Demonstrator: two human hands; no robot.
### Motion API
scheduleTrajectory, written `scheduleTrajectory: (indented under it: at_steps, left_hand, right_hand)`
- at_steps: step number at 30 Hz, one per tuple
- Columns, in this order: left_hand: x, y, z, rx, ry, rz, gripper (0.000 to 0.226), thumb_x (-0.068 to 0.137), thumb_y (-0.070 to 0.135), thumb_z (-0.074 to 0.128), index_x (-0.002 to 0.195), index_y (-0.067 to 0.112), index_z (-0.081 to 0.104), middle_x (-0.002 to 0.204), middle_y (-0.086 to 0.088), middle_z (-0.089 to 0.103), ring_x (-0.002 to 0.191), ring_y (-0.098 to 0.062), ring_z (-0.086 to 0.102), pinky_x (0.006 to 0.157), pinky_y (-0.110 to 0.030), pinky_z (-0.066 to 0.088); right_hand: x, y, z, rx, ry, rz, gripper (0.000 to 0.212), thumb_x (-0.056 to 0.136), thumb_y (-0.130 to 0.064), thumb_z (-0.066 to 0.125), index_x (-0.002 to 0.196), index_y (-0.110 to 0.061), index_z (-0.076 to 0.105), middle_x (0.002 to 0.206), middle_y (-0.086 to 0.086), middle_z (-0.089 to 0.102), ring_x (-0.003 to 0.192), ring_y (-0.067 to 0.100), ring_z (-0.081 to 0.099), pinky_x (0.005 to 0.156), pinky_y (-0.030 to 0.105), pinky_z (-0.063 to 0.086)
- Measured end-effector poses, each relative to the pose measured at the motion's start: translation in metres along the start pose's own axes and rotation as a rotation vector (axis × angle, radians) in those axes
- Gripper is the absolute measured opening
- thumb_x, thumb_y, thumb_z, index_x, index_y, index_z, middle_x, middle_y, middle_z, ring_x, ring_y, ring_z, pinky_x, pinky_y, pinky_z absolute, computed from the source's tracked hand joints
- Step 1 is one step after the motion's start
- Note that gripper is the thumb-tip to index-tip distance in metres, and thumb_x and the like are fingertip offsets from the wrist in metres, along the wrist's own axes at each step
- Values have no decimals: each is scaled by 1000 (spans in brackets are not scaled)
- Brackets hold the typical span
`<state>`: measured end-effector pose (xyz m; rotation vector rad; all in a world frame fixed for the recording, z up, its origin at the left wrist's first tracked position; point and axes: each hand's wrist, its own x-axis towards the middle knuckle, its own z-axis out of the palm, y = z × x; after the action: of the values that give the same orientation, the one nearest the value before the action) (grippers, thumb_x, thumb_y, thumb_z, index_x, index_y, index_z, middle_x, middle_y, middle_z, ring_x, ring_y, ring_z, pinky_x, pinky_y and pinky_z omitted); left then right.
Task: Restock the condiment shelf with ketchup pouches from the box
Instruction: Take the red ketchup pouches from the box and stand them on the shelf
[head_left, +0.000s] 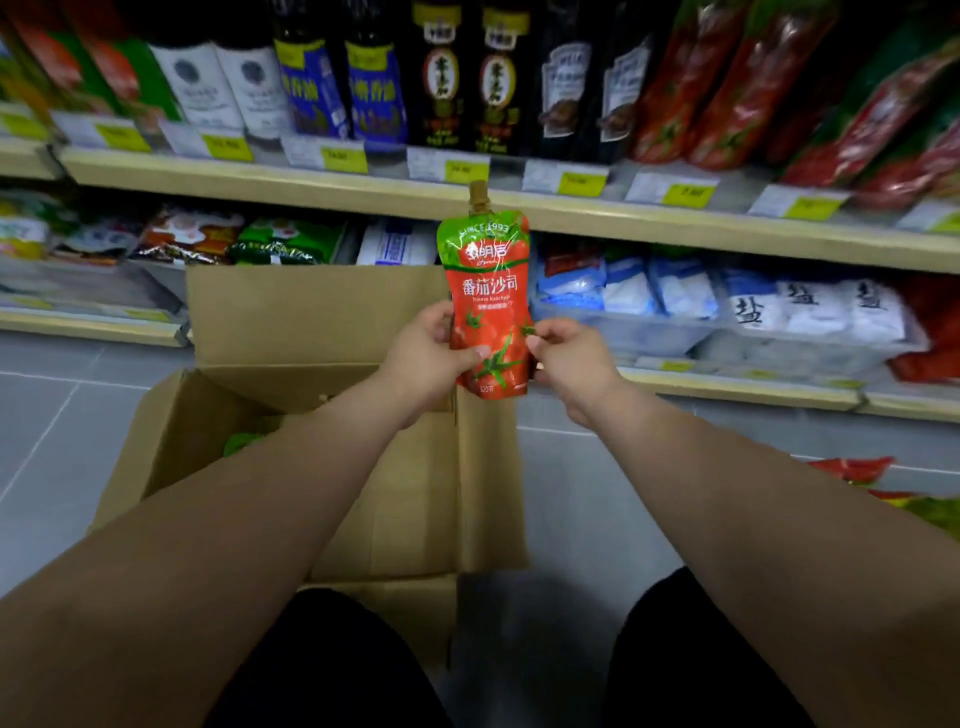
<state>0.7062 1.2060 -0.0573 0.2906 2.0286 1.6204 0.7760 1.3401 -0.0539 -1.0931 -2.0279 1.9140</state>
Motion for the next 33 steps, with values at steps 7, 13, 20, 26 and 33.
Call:
scheduleTrajectory:
  at_steps: [7,13,20,26,33]
  left_hand:
    - [28,61,76,180,142,350,54,74,12,73,122,21,49,102,4,57,94,-20,60,86,-38,51]
    - [67,116,138,276,209,563,50,79,19,68,126,22,50,121,0,59,107,-18,57,92,-38,49]
    - [110,161,192,282,322,704,48,82,18,65,128,17,49,120,-6,57,109,-19,56,93,-39,50]
    - [142,163,210,325,352,692,45,84,18,63,126,17,48,120,-6,57,109,-20,56,93,-39,50]
    - [165,156,214,458,384,617,37,85,19,63,119,14,49,114,-7,61,102,-23,58,79,-27,41]
  right_hand:
    - [25,-48,-72,-19,232,-292,16,89,-4,54,82,-13,66,70,-3,61,61,4,54,59,15,45]
    - [58,-80,-137,-119,334,-449,22,93,-15,50,97,-4,69,83,5,64,79,18,56,74,34,46]
    - [103,-112,-183,-39,342,-523,37,94,-17,49,131,-14,54,129,2,60,119,14,54,102,28,43]
    - [141,-113,-197,-153,293,-600,39,93,-21,52,132,-16,52,128,2,60,118,16,54,92,20,39]
    - [169,-109,-200,-374,307,-604,36,93,-30,51,127,-19,56,118,3,66,109,22,59,84,26,44]
